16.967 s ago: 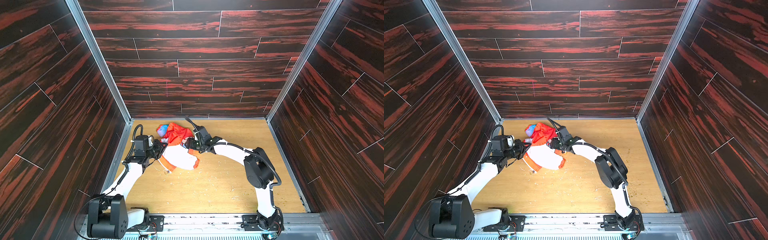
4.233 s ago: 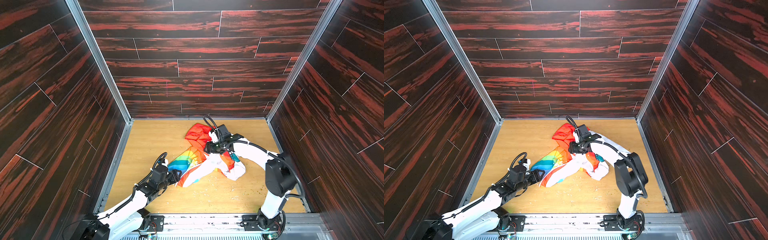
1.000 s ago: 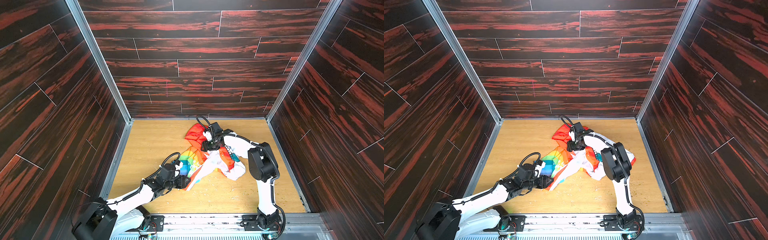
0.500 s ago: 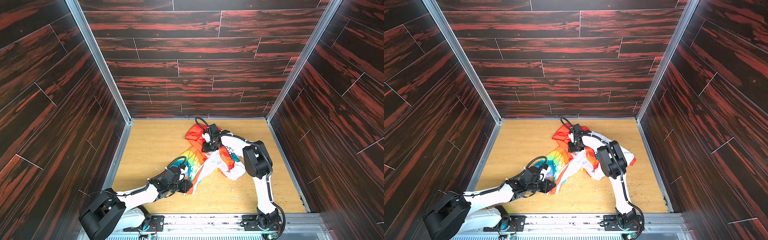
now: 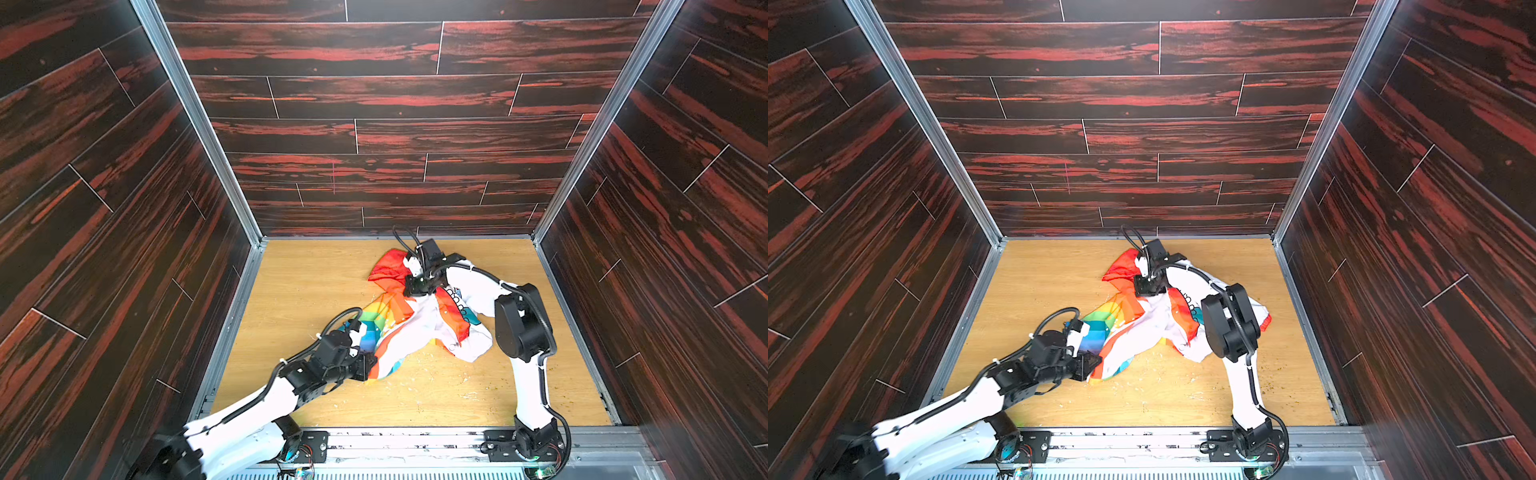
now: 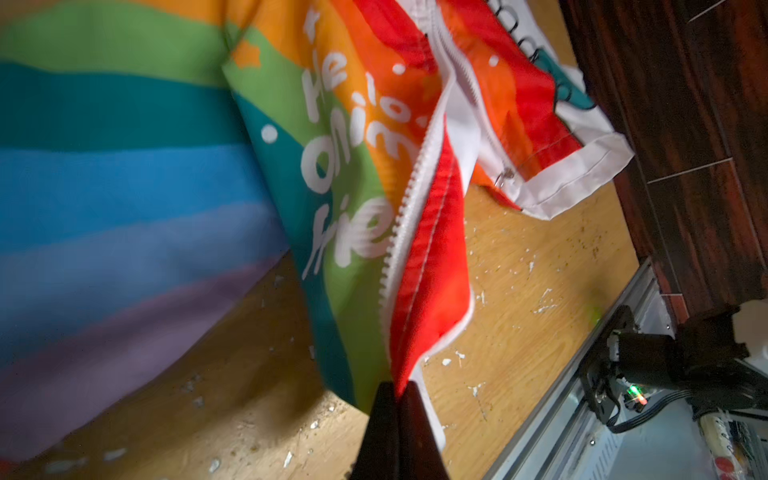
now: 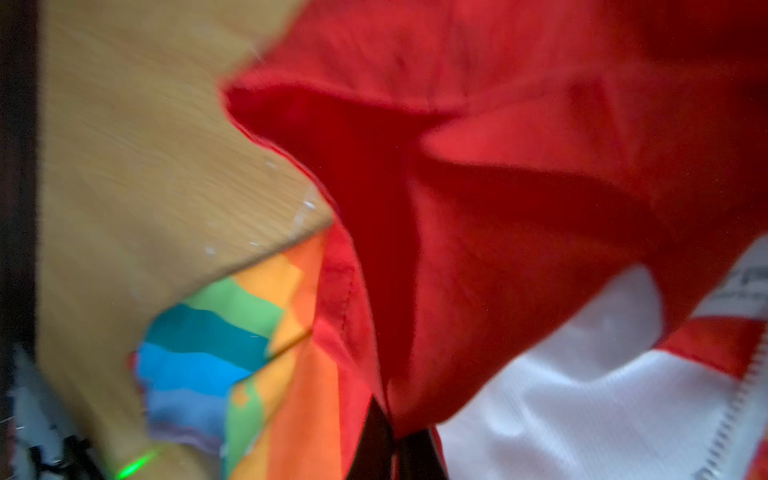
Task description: Zip up the jacket
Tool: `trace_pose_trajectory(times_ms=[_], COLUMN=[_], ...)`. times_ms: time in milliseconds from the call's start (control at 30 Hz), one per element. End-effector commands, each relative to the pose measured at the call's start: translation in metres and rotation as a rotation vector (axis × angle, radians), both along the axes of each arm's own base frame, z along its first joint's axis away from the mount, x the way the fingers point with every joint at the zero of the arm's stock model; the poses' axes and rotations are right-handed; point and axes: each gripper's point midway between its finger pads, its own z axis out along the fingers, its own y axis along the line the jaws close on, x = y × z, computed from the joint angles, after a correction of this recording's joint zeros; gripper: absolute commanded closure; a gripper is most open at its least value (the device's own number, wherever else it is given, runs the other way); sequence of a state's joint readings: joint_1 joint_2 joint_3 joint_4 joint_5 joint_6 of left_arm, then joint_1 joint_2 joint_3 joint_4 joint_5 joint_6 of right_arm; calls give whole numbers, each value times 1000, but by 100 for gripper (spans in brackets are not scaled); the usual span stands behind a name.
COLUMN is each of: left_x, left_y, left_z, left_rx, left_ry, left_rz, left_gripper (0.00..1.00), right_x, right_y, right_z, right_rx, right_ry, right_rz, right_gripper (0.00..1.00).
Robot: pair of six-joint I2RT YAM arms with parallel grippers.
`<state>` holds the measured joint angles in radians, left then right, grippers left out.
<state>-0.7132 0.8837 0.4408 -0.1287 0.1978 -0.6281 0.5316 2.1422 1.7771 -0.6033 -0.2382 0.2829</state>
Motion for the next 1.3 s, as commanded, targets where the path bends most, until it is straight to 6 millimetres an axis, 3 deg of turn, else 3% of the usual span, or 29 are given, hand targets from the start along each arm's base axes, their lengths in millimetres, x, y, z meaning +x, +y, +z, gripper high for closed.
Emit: trace_pose_trajectory(times_ms=[0,167,267,400,500,633,667,733,800,867,967,1067,1267], left_x=[1,7,11,28,42,52,50,46,40,38,37,38,53], left_y=[25,39,31,5,-23,-84,-103,-136,-161,-171,-170,-152,-93], left_z=[24,64,67,57,53,58,58,61,67,73,81,83,45], left_rx=[59,38,69,100,109,94,84,42,-14,-54,-77,-44,76], left_ry=[-51,-139,-105,-39,-2,1,10,11,-3,-15,-36,-62,-67], left_rz=[85,159,137,88,44,-75,-116,-184,-234,-249,-245,-186,60], left_gripper=[100,100,100,100,100,99,87,70,61,58,56,57,57], right_x=[-3,11,29,55,76,100,104,107,108,108,106,98,57], right_y=[20,48,60,64,53,17,8,-4,-13,-21,-37,-53,-87], right_z=[81,130,135,122,97,59,54,54,62,75,86,91,107], right_rx=[172,323,342,370,392,372,364,347,330,323,284,213,138], right_ry=[-57,-59,-50,3,68,137,144,131,105,77,47,23,-62], right_rz=[39,79,75,58,13,-89,-107,-120,-124,-128,-157,-192,-266], right_gripper=[100,100,100,100,97,80,73,63,55,50,46,46,48])
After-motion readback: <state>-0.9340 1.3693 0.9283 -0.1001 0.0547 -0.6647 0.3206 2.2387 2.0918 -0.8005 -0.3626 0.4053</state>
